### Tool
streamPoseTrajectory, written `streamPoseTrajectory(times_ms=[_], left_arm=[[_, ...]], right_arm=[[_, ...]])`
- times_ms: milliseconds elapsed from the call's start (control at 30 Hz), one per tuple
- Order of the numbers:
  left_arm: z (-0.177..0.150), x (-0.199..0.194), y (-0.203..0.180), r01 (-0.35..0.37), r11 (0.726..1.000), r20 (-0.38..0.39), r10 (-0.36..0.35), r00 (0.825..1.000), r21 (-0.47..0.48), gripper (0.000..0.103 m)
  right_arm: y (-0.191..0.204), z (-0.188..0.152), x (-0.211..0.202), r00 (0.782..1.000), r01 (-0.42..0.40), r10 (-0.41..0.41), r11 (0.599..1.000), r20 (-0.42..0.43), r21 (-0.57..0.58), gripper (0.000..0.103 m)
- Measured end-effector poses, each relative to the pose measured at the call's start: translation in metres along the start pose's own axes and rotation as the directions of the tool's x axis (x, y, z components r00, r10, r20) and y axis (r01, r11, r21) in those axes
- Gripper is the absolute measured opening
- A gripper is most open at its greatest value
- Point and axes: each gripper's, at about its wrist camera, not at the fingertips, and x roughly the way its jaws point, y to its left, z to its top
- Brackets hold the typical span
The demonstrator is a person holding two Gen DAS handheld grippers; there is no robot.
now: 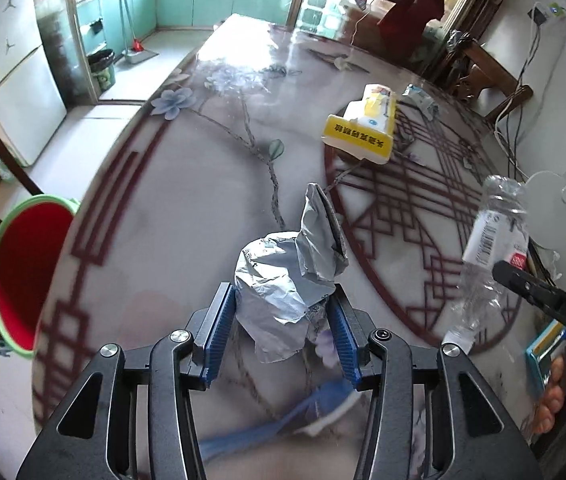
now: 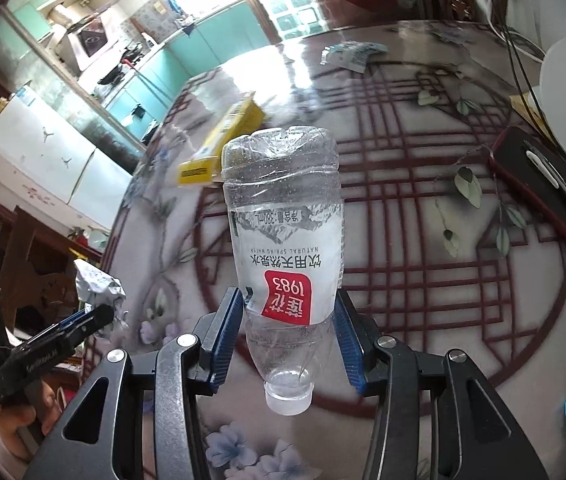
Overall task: Collect trash
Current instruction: 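Lift the foil and the water bottle and carry them toward the bucket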
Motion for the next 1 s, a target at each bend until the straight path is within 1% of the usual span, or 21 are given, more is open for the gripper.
streamPoseTrajectory(times_ms=[133, 367, 800, 1000], left_arm=[[-0.008, -0.011, 0.006, 0.002, 1.0, 0.015, -0.002, 1.0, -0.007, 0.046], [-0.017, -0.017, 0.017, -0.005, 1.0, 0.017, 0.005, 1.0, -0.018, 0.046], [-0.028, -0.024, 0.035, -0.004, 0.999, 0.013, 0.005, 1.0, -0.041, 0.046], [-0.028, -0.028, 0.041, -0.003, 0.999, 0.019, 0.004, 1.0, -0.034, 0.046]], right_arm=[[0.017, -0.006, -0.004, 1.0, -0.018, 0.018, 0.999, 0.005, -0.033, 0.044], [0.043, -0.021, -0.008, 0.999, -0.039, 0.038, 0.996, -0.006, -0.083, 0.044], [0.063, -0.024, -0.009, 0.998, -0.058, 0.058, 0.991, -0.005, -0.123, 0.044], [0.073, -0.023, -0.006, 0.998, -0.065, 0.064, 0.989, -0.005, -0.136, 0.044]])
